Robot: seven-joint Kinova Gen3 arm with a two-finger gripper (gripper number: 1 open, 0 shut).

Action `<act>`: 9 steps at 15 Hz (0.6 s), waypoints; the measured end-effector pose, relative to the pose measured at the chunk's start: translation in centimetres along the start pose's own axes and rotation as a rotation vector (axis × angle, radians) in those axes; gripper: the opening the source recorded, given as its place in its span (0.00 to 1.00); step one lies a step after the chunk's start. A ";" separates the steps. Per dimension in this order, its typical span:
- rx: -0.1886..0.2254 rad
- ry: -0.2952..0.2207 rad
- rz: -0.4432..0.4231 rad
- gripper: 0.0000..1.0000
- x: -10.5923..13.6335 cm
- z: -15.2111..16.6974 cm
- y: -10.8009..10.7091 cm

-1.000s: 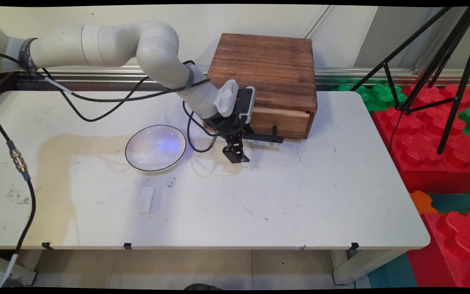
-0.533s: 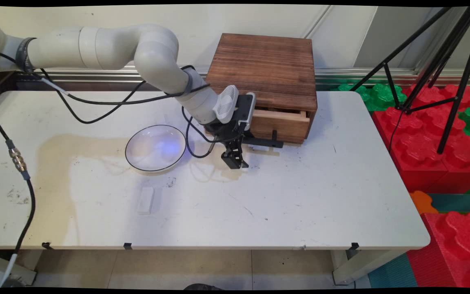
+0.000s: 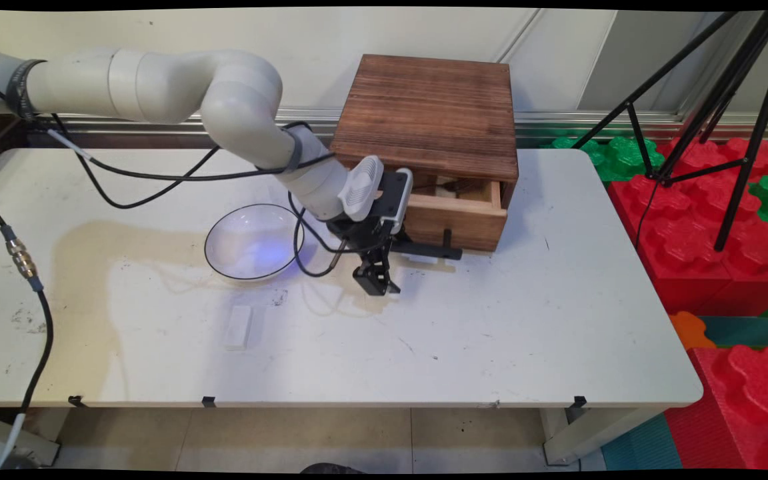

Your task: Open the drawer

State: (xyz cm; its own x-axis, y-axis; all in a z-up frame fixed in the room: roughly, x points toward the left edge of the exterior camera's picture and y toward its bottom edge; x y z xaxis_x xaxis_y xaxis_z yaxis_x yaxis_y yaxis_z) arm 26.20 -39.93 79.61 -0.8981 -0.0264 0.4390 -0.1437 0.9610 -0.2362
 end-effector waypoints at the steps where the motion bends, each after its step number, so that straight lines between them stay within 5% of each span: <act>1: -0.005 0.002 0.004 1.00 0.1 -0.1 0.5; 9: -0.048 0.015 0.027 1.00 0.7 -0.9 4.4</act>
State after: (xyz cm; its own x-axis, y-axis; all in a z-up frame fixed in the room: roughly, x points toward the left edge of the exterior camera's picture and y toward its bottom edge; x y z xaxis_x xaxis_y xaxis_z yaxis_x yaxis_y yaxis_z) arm 25.28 -35.53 79.65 -0.8947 0.0032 0.4466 -0.0995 0.9734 -0.2063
